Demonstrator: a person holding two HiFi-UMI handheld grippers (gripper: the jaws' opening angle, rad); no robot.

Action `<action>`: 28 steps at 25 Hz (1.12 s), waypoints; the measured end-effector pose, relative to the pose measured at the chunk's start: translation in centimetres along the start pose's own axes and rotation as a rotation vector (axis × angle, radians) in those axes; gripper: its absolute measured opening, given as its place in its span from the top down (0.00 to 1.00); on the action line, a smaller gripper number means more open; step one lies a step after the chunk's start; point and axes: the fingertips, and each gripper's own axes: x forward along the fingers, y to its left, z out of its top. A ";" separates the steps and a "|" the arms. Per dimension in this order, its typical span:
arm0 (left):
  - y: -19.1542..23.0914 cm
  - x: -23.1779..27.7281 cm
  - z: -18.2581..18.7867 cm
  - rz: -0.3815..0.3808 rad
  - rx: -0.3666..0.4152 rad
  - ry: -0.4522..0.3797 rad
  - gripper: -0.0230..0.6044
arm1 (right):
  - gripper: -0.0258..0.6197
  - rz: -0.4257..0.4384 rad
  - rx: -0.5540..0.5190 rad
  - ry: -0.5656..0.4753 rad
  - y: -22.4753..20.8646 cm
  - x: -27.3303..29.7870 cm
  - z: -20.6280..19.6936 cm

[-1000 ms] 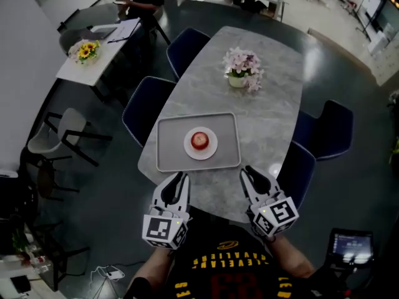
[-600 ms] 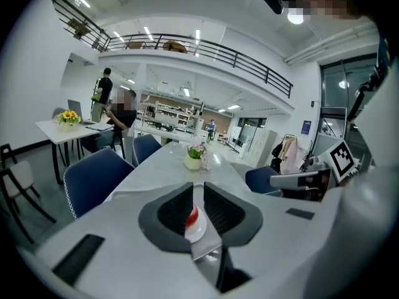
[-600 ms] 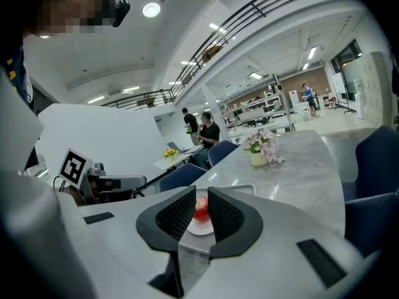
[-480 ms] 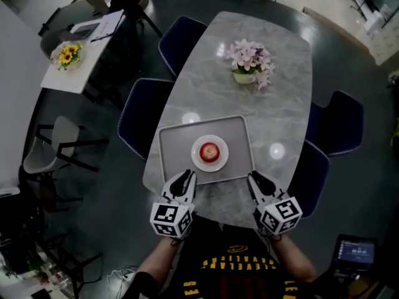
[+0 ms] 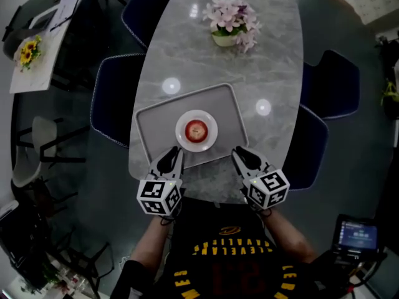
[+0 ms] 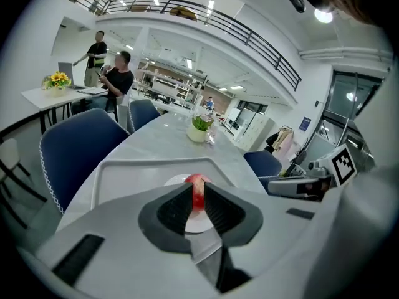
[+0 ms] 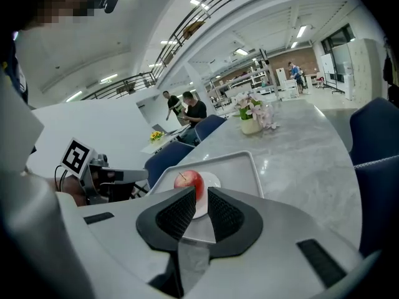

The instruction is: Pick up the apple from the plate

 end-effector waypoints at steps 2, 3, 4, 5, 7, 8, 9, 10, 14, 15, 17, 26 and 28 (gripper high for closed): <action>0.7 0.8 -0.6 0.001 -0.054 0.018 0.89 | 0.89 -0.009 0.007 0.017 -0.3 0.6 -0.6; 1.1 1.2 -0.8 0.005 -0.081 0.024 0.89 | 0.89 -0.013 0.010 0.022 -0.5 1.0 -0.7; 1.5 1.5 -1.0 0.011 -0.103 0.031 0.89 | 0.89 -0.018 0.012 0.025 -0.8 1.5 -0.8; 1.9 1.9 -1.2 0.016 -0.120 0.038 0.88 | 0.89 -0.022 0.013 0.028 -1.0 1.9 -0.8; 2.7 2.6 -1.6 0.026 -0.138 0.056 0.84 | 0.89 -0.022 0.018 0.037 -1.4 3.0 -0.9; 3.1 2.9 -1.8 0.029 -0.140 0.066 0.84 | 0.89 -0.019 0.019 0.044 -1.6 3.6 -0.9; 3.5 3.2 -2.0 0.032 -0.140 0.078 0.83 | 0.89 -0.016 0.019 0.054 -1.7 4.1 -1.0; 3.9 3.4 -2.2 0.033 -0.140 0.090 0.83 | 0.89 -0.013 0.020 0.065 -1.7 4.7 -1.0; 4.8 4.3 -3.1 0.005 -0.173 0.149 0.83 | 0.89 -0.005 0.050 0.123 -1.7 6.6 -1.9; 4.8 4.5 -3.3 -0.011 -0.194 0.166 0.83 | 0.89 -0.008 0.066 0.134 -1.8 6.9 -2.1; 4.9 4.9 -3.9 -0.033 -0.233 0.198 0.83 | 0.89 -0.015 0.098 0.150 -2.0 7.3 -2.5; 6.8 6.1 -5.3 -0.043 -0.358 0.283 0.83 | 0.89 -0.012 0.269 0.259 -2.6 9.7 -4.1; 7.0 6.2 -5.8 -0.046 -0.371 0.305 0.83 | 0.89 -0.028 0.280 0.277 -2.7 9.9 -4.5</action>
